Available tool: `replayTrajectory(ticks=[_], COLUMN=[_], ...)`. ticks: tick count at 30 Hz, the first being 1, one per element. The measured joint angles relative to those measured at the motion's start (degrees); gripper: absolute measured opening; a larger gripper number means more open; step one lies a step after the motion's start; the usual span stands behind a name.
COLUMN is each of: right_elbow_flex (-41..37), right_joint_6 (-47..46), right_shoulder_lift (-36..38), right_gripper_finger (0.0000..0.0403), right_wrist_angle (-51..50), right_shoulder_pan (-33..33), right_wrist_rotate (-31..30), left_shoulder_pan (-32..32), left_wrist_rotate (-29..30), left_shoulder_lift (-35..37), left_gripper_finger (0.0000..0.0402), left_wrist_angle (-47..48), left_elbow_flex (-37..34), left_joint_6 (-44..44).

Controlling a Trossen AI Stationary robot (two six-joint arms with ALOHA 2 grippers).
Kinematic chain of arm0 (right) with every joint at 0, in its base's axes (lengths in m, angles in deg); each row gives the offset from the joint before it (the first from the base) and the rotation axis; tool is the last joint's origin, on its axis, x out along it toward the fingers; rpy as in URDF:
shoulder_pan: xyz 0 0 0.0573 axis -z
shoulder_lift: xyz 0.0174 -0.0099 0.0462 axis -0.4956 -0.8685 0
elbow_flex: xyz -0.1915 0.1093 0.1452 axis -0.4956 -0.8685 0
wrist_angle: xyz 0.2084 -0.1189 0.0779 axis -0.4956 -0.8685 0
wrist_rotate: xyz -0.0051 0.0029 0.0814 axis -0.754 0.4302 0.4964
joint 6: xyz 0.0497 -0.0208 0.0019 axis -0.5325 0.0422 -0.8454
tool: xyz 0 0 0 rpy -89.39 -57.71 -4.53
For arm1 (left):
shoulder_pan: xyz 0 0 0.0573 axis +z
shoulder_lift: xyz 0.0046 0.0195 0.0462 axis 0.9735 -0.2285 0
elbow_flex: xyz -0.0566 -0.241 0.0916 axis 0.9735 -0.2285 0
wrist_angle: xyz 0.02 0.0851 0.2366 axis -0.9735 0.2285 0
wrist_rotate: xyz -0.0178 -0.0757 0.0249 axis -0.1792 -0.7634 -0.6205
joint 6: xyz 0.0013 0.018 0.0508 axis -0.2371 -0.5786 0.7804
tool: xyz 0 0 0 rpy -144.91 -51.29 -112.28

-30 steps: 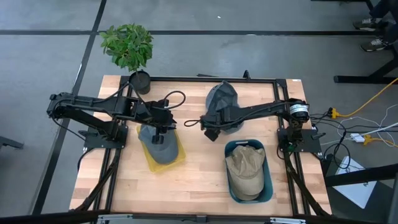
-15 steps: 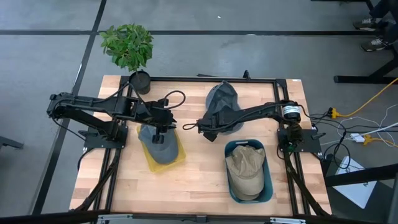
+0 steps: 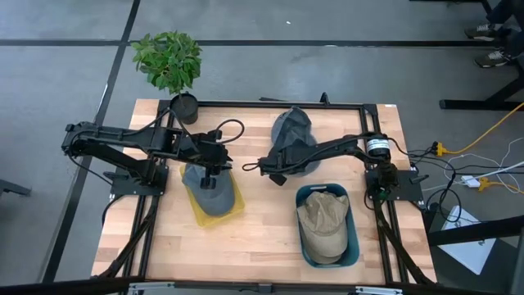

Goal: Pick & Place hat
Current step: Put the gray cap into the blue bin

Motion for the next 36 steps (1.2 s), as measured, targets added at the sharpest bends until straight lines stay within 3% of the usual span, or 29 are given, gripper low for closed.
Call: replayTrajectory(ticks=[2,4,12,18,21,23,24,27,29,32,36], right_elbow_flex=[0.0,0.0,3.1,14.0,20.7,24.5,26.2,30.1,32.3,37.0,44.3], right_joint_6=[0.3,1.9,5.2,-3.2,-6.7,-3.4,0.7,17.6,24.6,26.1,25.9], right_shoulder_lift=[0.0,0.0,2.3,5.2,5.7,6.2,6.4,6.3,6.2,6.5,7.8], right_gripper_finger=[0.0042,0.0016,0.0013,0.0013,0.0013,0.0013,0.0013,0.0013,0.0013,0.0013,0.0013], right_wrist_angle=[-0.3,-0.4,-5.8,-26.9,-33.5,-32.8,-31.5,-27.9,-28.4,-31.1,-34.4], right_shoulder_pan=[0.0,0.0,-0.1,-1.6,-1.6,-1.5,-1.3,-0.9,-1.0,-1.2,-0.8], right_wrist_rotate=[-0.2,-0.6,0.9,-17.6,-22.0,-18.7,-14.2,7.6,18.2,21.9,21.0], left_shoulder_pan=[0.0,0.0,0.0,0.0,0.0,0.0,0.0,0.0,0.0,0.0,0.0], left_wrist_rotate=[0.0,0.0,0.0,0.0,0.0,0.0,0.0,0.0,0.0,-0.3,-0.5], left_shoulder_lift=[0.0,0.0,0.0,0.0,0.0,0.0,0.0,0.0,0.0,0.0,0.0], left_gripper_finger=[0.0102,0.0103,0.0106,0.0102,0.0104,0.0105,0.0106,0.0106,0.0106,0.0103,0.0103], left_wrist_angle=[0.0,0.0,0.0,0.0,0.0,0.0,0.0,0.0,0.0,0.2,0.0], left_elbow_flex=[0.0,0.0,0.0,0.0,0.0,0.0,0.0,0.0,0.0,0.0,0.0], left_joint_6=[-0.3,-0.8,-0.9,-1.3,-1.3,-1.4,-1.4,-1.4,-1.5,-1.5,-1.6])
